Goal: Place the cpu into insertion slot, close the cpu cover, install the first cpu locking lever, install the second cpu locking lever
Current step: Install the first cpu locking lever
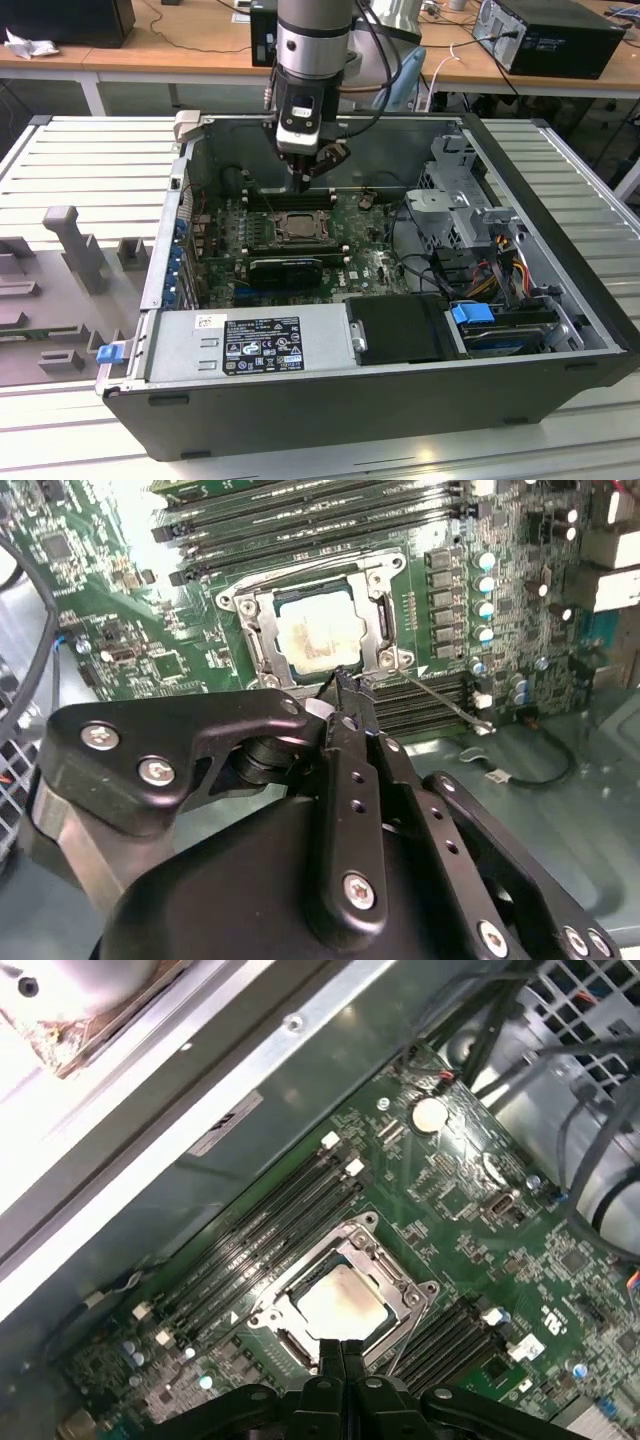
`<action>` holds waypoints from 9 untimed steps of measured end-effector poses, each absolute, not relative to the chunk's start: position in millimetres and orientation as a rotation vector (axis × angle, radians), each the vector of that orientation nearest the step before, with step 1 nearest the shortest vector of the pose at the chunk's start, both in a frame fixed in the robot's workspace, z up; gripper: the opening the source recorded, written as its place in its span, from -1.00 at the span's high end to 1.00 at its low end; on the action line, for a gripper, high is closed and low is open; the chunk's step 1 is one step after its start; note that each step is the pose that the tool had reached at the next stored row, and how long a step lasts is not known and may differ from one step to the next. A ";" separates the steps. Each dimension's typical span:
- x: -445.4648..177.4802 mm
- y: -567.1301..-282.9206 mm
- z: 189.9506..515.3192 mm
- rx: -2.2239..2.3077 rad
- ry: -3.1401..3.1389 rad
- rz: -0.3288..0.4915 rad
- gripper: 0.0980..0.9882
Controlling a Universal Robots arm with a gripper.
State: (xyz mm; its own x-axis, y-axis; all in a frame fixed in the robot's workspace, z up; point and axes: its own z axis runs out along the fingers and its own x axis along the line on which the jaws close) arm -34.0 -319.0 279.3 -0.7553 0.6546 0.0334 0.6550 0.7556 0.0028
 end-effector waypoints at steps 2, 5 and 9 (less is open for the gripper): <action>-34.0 -319.0 279.3 -1.034 -2.934 -0.021 0.98; -34.0 -319.0 279.4 -0.967 -2.957 -0.020 0.98; -34.0 -319.0 279.4 -0.849 -2.992 -0.018 0.98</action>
State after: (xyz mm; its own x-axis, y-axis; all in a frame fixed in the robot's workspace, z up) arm -34.0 -319.0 279.4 -0.8506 0.5247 0.0333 0.5251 0.8510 0.0028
